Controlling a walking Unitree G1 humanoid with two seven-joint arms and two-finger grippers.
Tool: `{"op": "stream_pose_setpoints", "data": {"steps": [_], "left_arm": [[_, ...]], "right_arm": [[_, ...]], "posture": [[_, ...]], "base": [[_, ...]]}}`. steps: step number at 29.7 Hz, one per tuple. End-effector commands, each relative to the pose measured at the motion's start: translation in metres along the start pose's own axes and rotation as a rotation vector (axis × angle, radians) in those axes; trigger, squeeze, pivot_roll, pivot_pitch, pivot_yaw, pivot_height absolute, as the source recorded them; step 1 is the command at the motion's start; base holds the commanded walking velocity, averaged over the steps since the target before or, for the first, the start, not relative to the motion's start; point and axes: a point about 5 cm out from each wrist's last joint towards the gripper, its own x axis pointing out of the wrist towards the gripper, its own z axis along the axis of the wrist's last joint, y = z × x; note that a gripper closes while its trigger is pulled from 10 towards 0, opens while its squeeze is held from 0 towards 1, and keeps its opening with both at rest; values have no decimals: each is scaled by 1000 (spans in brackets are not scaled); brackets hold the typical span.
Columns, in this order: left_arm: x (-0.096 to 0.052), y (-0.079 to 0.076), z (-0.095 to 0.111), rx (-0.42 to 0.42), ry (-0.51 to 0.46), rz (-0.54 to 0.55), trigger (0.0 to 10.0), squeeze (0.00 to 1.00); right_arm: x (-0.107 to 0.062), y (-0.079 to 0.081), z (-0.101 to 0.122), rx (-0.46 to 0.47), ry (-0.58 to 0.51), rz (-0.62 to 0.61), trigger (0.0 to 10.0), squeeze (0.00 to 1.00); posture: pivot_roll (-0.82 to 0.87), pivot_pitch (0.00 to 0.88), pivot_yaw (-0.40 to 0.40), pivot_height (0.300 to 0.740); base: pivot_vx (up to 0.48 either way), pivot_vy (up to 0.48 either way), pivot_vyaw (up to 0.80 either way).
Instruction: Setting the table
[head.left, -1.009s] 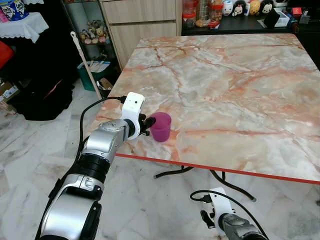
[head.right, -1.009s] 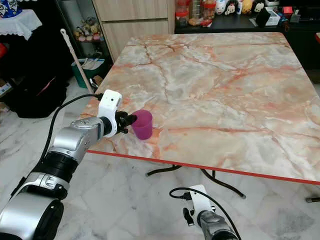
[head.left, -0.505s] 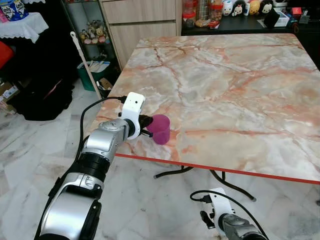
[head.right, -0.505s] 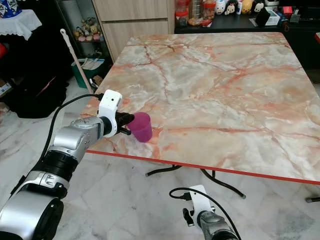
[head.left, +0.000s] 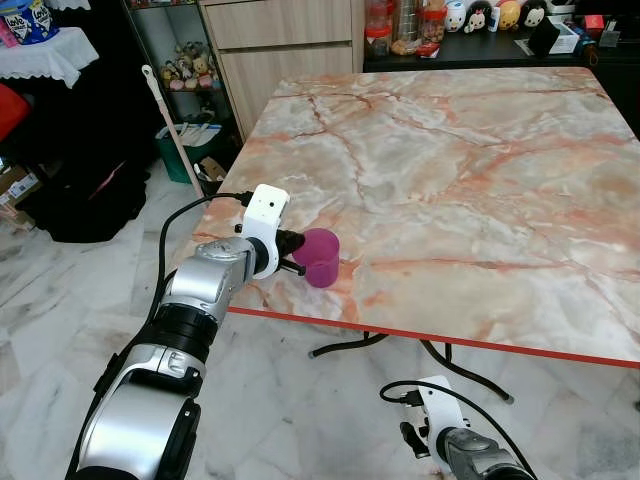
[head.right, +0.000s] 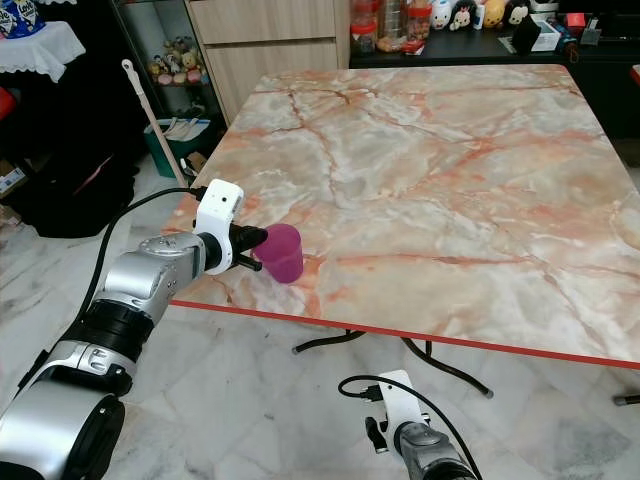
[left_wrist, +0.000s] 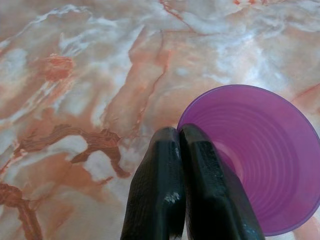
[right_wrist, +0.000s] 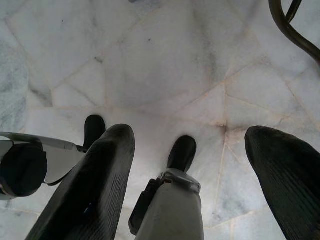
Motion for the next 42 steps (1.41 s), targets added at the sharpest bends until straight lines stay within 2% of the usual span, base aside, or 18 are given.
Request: {"op": "stream_pose_setpoints", "data": {"steps": [1,2,3,6,10,11,12,13,17,18,22,23,24,28,31,34,36,42], "left_arm": [[-3,7,0,29,19,25,0,0],[-3,7,0,29,19,25,0,0],[-5,13,6,3,-48,66,0,0],[-7,18,13,-29,-113,100,0,0],[-20,41,25,-130,-247,245,0,0],[-23,44,26,-153,-272,257,1529,0],[-32,55,28,-169,-322,319,9569,0],[-40,65,28,-180,-353,383,10000,0],[-56,89,22,-181,-367,533,10000,0],[-65,103,17,-168,-359,617,10000,0],[-71,110,14,-154,-357,670,10000,0],[-95,137,2,-137,-339,814,10000,0],[-106,147,-4,-129,-326,881,10000,0],[-133,170,-26,-160,-276,1065,10000,0],[-147,179,-46,-102,-194,1150,10000,0],[-153,182,-58,-48,-140,1188,10000,0],[-162,183,-87,63,0,1232,10000,0],[-169,180,-126,121,181,1245,10000,0]], "right_arm": [[1,5,0,-7,6,15,10000,0],[1,5,0,-7,6,15,10000,0],[1,5,0,-6,6,14,10000,0],[1,5,0,-5,6,14,10000,0],[1,5,0,-4,4,11,10000,0],[1,5,0,-4,3,9,10000,0],[1,5,0,-2,0,6,10000,0],[1,4,0,-1,-1,5,10000,0],[1,4,0,0,-3,4,10000,0],[1,4,0,1,-4,3,10000,0],[1,4,0,2,-5,2,10000,0],[1,4,0,2,-6,1,10000,0],[1,4,0,2,-6,1,10000,0],[1,4,-1,2,-7,0,10000,0],[1,4,-1,2,-8,-2,10000,0],[1,4,-1,3,-8,-2,10000,0],[1,4,-1,3,-9,-4,10000,0],[1,5,-1,5,-10,-4,10000,0]], "posture": [[-21,63,128,740],[-21,63,128,740],[-22,64,127,740],[-22,64,127,740],[-23,65,126,740],[-23,66,124,740],[-23,66,124,740],[-21,66,124,740],[-21,67,123,740],[-21,67,123,740],[-21,67,123,740],[-20,70,123,740],[-20,70,123,740],[-20,70,122,740],[-23,70,122,740],[-23,69,121,740],[-23,69,121,740],[-25,67,125,740]], "base": [[0,0,0],[0,0,0],[0,0,0],[0,0,0],[0,0,0],[0,0,0],[0,0,0],[0,0,0],[0,0,0],[0,0,0],[0,0,0],[0,0,0],[0,0,0],[0,0,0],[0,0,0],[0,0,0],[0,0,0],[0,0,0]]}}
